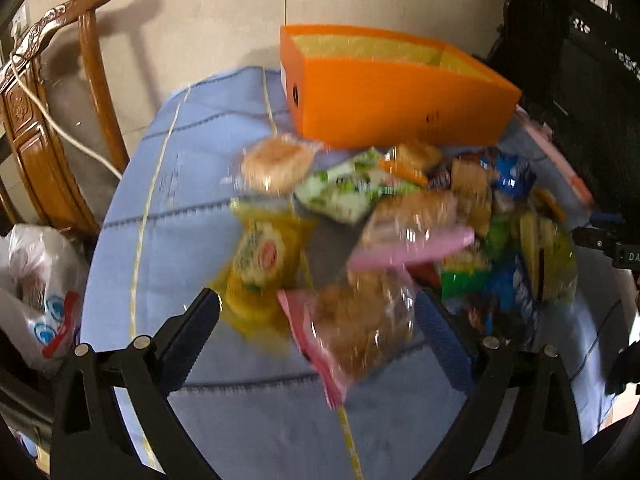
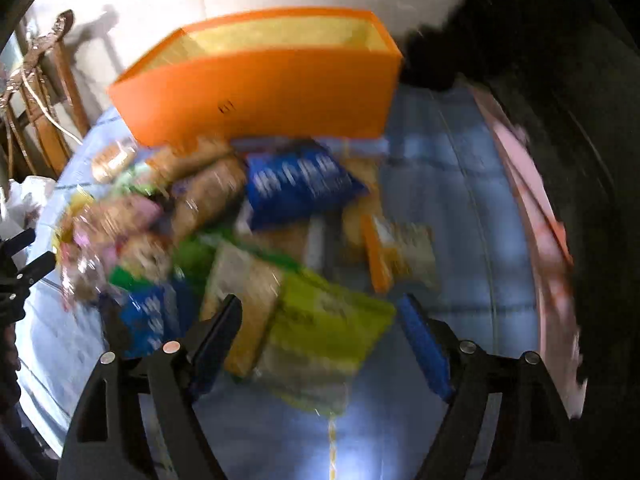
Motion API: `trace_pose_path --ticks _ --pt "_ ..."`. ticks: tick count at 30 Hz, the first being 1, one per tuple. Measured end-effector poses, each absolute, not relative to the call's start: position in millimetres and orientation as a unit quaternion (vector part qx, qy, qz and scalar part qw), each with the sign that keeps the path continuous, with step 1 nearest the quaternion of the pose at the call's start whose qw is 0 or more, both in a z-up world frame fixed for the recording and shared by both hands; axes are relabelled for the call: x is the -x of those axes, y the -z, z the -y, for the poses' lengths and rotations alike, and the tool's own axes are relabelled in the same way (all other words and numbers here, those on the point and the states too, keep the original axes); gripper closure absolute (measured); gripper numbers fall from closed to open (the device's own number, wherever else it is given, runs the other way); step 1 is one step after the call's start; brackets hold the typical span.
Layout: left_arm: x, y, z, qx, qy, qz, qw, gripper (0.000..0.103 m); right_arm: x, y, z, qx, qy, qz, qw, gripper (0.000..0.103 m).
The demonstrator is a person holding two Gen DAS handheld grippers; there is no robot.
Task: Organize snacks
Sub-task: 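Grasp the green seed bag with the right tool while the left tool reaches a pink cookie bag, then grasp the pink cookie bag with the left tool while the right tool lifts the green seed bag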
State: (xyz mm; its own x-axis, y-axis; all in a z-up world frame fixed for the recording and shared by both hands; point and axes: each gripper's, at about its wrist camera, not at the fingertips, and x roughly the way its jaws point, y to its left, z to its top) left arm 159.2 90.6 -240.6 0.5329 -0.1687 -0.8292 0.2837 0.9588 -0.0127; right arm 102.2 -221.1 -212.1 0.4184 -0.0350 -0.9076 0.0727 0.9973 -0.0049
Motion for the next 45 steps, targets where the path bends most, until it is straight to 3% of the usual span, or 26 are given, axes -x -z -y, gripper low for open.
trace_pose_path --ticks 19,21,22,26,32,36,40,42,44,45 --pt "-164 289 -52 -0.049 0.109 -0.506 0.854 0.008 -100 266 250 -0.149 0.023 -0.55 0.821 0.022" --pt "-163 293 -49 -0.07 0.106 -0.5 0.856 0.014 -106 270 242 -0.143 0.004 -0.558 0.818 0.023" --pt "-162 294 -49 -0.072 0.106 -0.499 0.857 0.022 -109 272 234 -0.124 -0.006 -0.566 0.815 0.031" --pt "-163 287 -61 -0.043 0.115 -0.494 0.861 0.042 -112 268 211 -0.055 -0.031 -0.57 0.819 0.045" --pt "-161 281 -66 -0.032 0.127 -0.487 0.863 0.053 -120 271 207 -0.049 -0.045 -0.587 0.807 0.041" --pt "-164 282 -61 -0.033 0.123 -0.49 0.863 0.051 -121 278 193 0.014 -0.044 -0.582 0.812 0.033" --pt "-169 295 -50 -0.042 0.123 -0.508 0.852 0.018 -122 281 189 0.007 -0.047 -0.581 0.813 0.023" --pt "-170 298 -49 -0.04 0.122 -0.507 0.853 0.019 -122 280 193 -0.016 -0.05 -0.58 0.813 0.02" --pt "-170 294 -51 -0.024 0.136 -0.495 0.858 0.053 -122 279 203 -0.067 -0.053 -0.574 0.814 0.019" --pt "-171 291 -53 -0.016 0.145 -0.493 0.858 0.059 -121 279 209 -0.086 -0.053 -0.571 0.815 0.019"
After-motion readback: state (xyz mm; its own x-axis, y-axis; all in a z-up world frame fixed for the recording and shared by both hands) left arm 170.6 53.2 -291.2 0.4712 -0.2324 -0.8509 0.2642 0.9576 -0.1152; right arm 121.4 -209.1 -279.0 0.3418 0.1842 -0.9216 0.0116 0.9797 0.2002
